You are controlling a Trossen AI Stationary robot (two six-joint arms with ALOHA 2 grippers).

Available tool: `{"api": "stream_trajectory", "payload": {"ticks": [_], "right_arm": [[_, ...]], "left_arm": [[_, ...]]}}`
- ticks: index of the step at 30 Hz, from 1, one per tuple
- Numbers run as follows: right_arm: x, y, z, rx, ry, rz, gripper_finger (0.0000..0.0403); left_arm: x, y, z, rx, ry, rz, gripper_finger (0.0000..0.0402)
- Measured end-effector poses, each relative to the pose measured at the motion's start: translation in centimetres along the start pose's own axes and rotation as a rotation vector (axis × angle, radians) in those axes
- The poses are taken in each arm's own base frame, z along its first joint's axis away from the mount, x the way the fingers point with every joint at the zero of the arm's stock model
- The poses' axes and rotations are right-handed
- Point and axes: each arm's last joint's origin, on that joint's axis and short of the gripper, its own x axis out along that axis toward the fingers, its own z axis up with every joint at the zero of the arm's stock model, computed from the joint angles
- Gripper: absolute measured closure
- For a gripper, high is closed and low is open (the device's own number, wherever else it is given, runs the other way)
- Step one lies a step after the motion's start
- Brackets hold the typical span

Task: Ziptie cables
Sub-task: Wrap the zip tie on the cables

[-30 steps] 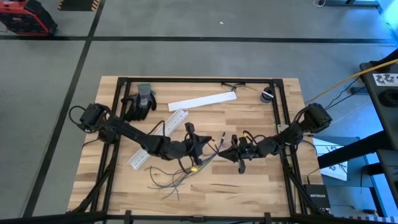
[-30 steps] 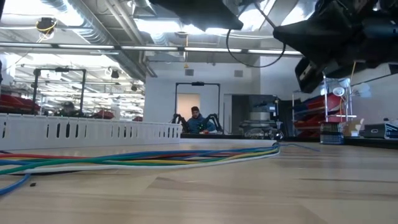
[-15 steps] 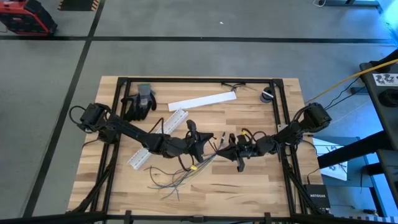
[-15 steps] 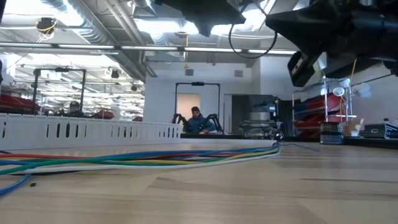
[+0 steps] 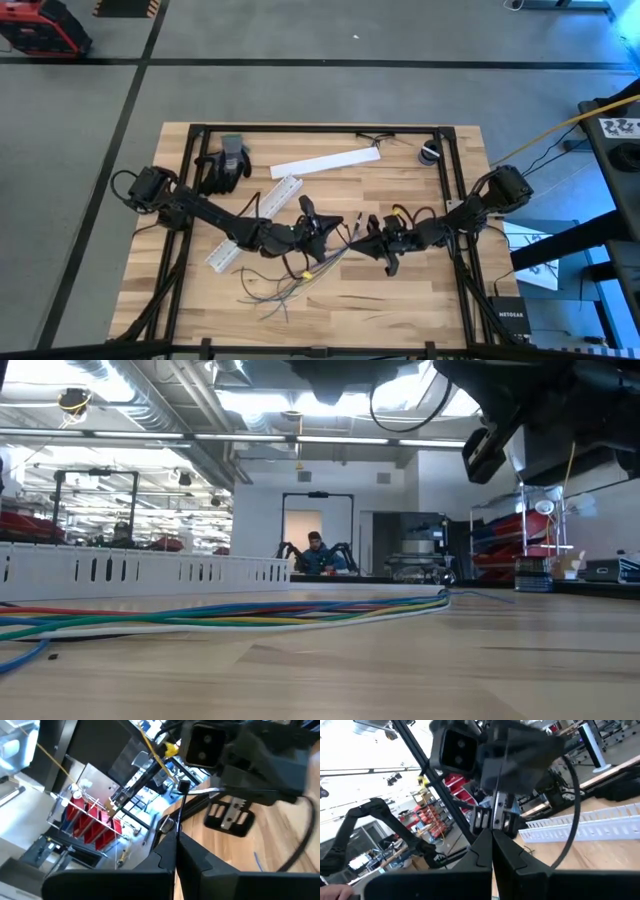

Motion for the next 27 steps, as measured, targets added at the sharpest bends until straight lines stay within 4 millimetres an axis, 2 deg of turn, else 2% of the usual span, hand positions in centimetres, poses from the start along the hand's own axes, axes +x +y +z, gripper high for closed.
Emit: {"api": "stream_trajectory", "payload": {"ticks": [27], "right_arm": [[-0.02,-0.08,-0.17,-0.009,0.011,-0.018,0.0403]], "left_arm": [[-0.05,0.1,0.21,0.004,-0.018,0.007,0.0402]]}}
